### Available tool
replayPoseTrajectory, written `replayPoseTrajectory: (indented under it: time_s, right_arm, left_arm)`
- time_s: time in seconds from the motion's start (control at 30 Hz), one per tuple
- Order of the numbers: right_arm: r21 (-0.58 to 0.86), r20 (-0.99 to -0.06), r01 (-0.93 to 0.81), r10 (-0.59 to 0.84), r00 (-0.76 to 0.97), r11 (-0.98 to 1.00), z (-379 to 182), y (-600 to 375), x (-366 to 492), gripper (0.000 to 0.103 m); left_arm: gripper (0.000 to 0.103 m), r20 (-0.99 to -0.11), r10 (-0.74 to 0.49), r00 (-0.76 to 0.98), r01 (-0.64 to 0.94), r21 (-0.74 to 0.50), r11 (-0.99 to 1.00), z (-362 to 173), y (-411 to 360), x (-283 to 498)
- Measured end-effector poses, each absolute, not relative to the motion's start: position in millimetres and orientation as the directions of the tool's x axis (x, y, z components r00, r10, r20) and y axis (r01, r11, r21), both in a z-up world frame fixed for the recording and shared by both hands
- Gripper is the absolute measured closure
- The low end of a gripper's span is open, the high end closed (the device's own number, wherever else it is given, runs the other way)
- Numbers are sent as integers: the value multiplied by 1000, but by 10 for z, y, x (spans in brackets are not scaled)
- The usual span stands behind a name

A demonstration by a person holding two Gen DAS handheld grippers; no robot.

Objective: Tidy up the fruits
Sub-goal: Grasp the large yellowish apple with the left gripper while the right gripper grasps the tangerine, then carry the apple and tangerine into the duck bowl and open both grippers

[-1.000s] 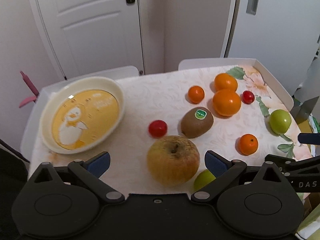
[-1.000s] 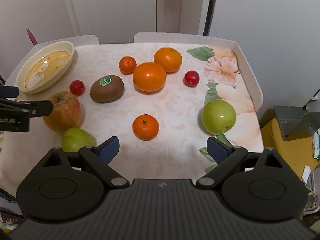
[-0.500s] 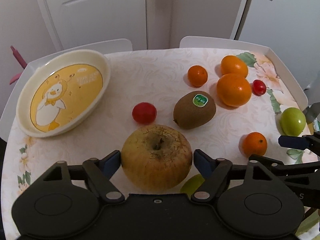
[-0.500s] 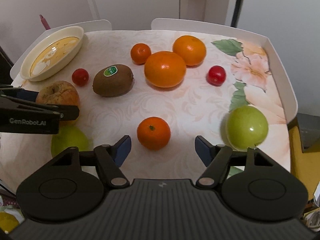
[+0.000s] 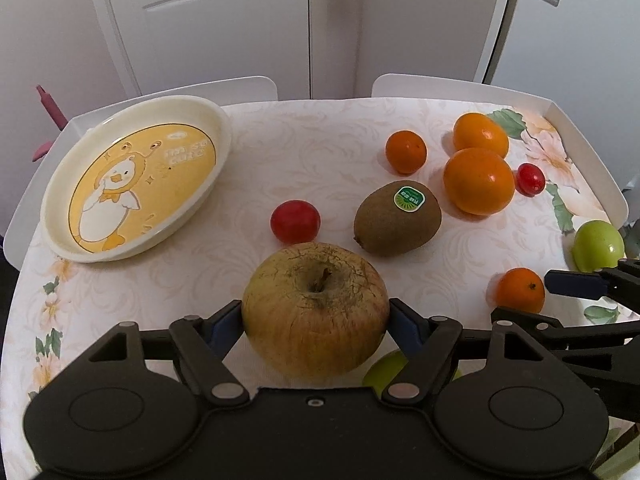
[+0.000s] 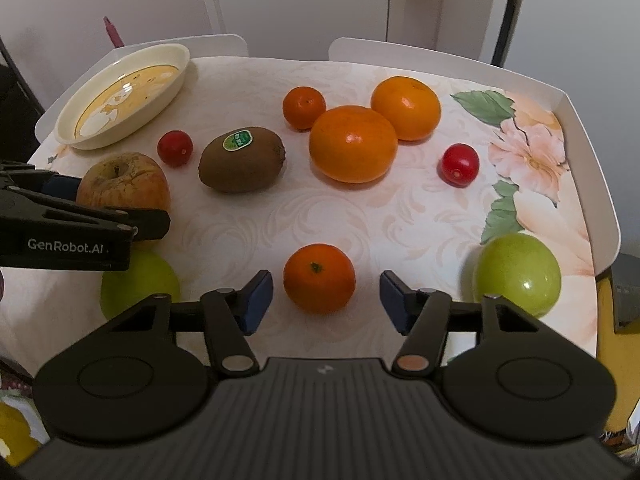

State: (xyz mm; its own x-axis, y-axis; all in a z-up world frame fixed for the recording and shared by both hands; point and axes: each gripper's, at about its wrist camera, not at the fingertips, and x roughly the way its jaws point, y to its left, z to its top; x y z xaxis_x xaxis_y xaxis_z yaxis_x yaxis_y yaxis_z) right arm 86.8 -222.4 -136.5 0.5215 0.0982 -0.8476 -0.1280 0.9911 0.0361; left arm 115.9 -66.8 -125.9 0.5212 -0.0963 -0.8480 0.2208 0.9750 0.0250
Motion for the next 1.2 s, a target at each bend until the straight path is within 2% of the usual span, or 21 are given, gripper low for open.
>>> replayPoseTrajectory:
  time_s: [0.07, 0.43, 0.77, 1.2]
  right_arm:
    - [34, -848, -142, 104, 520, 989, -1379, -2214, 875, 49]
    - [28, -825, -163, 115, 553, 986, -1251, -2167, 848, 50]
    - [35, -793, -173, 133, 595, 984, -892, -1848, 1085, 50]
    - [71, -753, -231, 204, 626, 970, -618, -1109, 1881, 50]
  left_arm:
    - [23, -843, -94, 529, 213, 25, 977, -1260, -664, 1141]
    - [23, -816, -109, 568, 176, -9, 984, -1217, -552, 1077]
    - [24, -770, -113, 628, 156, -18, 988, -841, -167, 1145]
    - [23, -715, -65, 696, 141, 48, 989, -463, 537, 1887]
